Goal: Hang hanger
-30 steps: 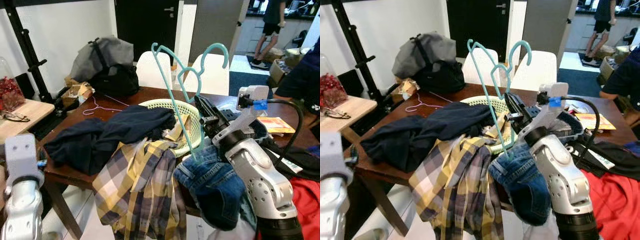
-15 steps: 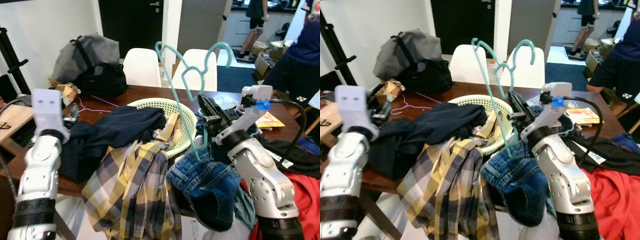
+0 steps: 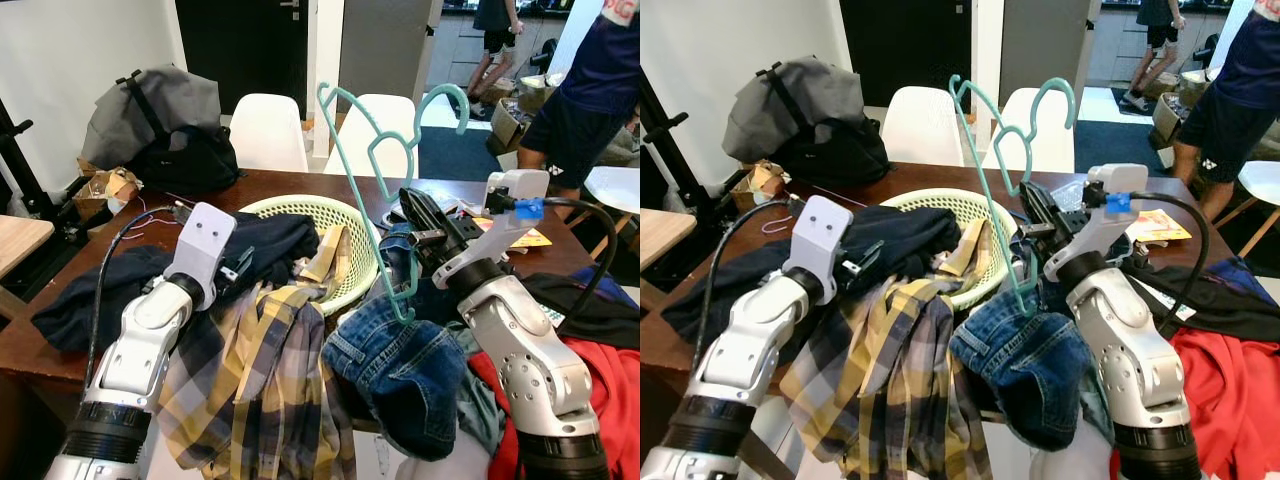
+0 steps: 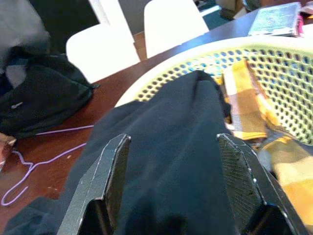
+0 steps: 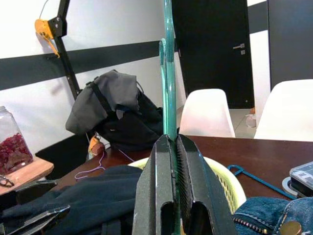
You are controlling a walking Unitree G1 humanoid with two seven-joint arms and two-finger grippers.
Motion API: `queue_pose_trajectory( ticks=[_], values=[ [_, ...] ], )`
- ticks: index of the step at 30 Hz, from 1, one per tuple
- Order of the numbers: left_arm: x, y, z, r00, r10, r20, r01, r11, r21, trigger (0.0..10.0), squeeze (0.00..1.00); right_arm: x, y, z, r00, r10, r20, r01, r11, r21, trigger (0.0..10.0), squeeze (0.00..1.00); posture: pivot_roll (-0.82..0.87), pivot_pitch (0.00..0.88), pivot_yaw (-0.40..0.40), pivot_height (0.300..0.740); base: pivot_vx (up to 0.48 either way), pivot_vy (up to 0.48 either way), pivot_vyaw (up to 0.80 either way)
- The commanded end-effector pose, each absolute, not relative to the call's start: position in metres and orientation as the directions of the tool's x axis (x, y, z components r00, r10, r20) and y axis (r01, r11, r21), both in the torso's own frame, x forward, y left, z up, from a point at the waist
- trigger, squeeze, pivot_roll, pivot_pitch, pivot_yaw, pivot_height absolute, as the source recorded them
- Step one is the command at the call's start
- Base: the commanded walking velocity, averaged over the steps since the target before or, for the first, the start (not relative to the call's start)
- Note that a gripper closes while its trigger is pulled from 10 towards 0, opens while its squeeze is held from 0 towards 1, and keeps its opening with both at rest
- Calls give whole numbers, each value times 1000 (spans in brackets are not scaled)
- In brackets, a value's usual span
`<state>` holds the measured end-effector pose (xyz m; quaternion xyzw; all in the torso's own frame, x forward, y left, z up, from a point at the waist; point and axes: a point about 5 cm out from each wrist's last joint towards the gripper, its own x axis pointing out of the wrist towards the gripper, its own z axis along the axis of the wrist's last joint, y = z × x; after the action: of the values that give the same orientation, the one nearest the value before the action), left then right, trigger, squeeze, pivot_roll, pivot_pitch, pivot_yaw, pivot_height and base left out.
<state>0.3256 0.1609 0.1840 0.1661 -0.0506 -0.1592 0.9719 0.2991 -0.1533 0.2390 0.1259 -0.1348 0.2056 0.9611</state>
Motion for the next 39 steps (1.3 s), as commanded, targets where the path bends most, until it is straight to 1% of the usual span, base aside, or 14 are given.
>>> queue_pose_trajectory(
  ticks=[1, 4, 17, 18, 20, 21, 22, 23, 25, 26, 34, 35, 38, 39],
  values=[
    [321, 158, 180, 938, -347, 12, 320, 878, 355, 10000, 0, 300, -155, 244, 877, 352, 327, -424, 888, 181, 10000, 0, -105, 0, -21, 740, 0, 0, 0],
    [305, 153, 169, 947, -319, -42, 311, 873, 375, 10000, 0, 300, -157, 244, 880, 344, 327, -417, 889, 188, 10000, 0, -97, 0, -21, 740, 0, 0, 0],
    [311, 173, 157, 982, -176, -72, 190, 897, 400, 10000, 0, 301, -156, 245, 878, 345, 332, -421, 886, 193, 10000, 0, -100, 0, -24, 740, 0, 0, 0],
    [313, 176, 161, 986, -154, -60, 165, 898, 408, 6980, 0, 301, -157, 245, 879, 342, 331, -418, 888, 193, 10000, 0, -105, 0, -21, 740, 0, 0, 0],
    [313, 176, 161, 986, -154, -60, 165, 898, 408, 6980, 0, 301, -157, 245, 879, 342, 331, -418, 888, 193, 10000, 0, -105, 0, -21, 740, 0, 0, 0],
    [314, 179, 163, 989, -137, -55, 147, 898, 414, 4706, 0, 300, -157, 245, 880, 340, 331, -416, 889, 193, 10000, 0, -111, 0, -19, 740, 0, 0, 0],
    [314, 179, 163, 989, -137, -55, 147, 898, 414, 4706, 0, 300, -157, 245, 880, 340, 331, -416, 889, 193, 10000, 0, -111, 0, -19, 740, 0, 0, 0],
    [315, 180, 165, 990, -129, -48, 138, 900, 413, 2588, 0, 299, -157, 245, 881, 339, 331, -414, 889, 193, 10000, 0, -113, 0, -20, 740, 0, 0, 0],
    [315, 180, 165, 990, -129, -48, 138, 900, 413, 2588, 0, 299, -157, 245, 881, 339, 331, -414, 889, 193, 10000, 0, -113, 0, -20, 740, 0, 0, 0],
    [317, 181, 165, 991, -130, -39, 135, 904, 407, 0, 0, 299, -158, 244, 882, 337, 329, -412, 891, 192, 10000, 0, -114, 0, -20, 740, 0, 0, 0],
    [330, 195, 182, 995, -87, 43, 61, 908, 415, 0, 0, 299, -159, 240, 890, 331, 314, -399, 898, 187, 10000, 0, -122, 0, -17, 740, 0, 0, 0],
    [334, 208, 201, 993, -21, 117, -31, 905, 425, 0, 0, 299, -160, 239, 893, 326, 310, -394, 900, 187, 10000, 0, -127, 0, -14, 740, 0, 0, 0],
    [336, 217, 215, 985, 27, 168, -97, 900, 426, 0, 0, 299, -160, 239, 895, 323, 308, -390, 902, 187, 10000, 0, -128, 0, -14, 740, 0, 0, 0],
    [335, 230, 242, 958, 97, 269, -208, 883, 421, 0, 0, 298, -161, 238, 897, 319, 308, -386, 903, 189, 10000, 0, -127, 0, -14, 740, 0, 0, 0]
  ],
)
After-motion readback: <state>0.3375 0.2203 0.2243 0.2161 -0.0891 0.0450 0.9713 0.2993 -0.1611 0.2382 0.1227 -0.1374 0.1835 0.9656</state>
